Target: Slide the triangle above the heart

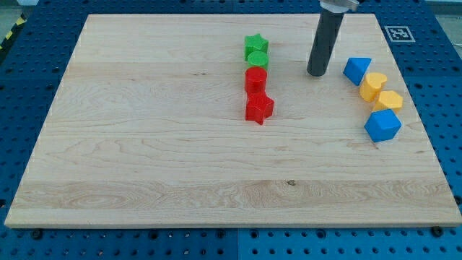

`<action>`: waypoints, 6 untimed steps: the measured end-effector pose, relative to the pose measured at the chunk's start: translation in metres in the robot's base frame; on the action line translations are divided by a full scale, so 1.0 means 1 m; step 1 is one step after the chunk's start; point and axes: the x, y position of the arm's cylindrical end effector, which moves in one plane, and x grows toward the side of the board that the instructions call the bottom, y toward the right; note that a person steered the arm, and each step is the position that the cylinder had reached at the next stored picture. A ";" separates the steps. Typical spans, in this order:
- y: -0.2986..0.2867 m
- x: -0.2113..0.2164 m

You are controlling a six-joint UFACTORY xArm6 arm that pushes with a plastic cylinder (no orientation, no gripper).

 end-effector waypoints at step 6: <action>0.051 -0.002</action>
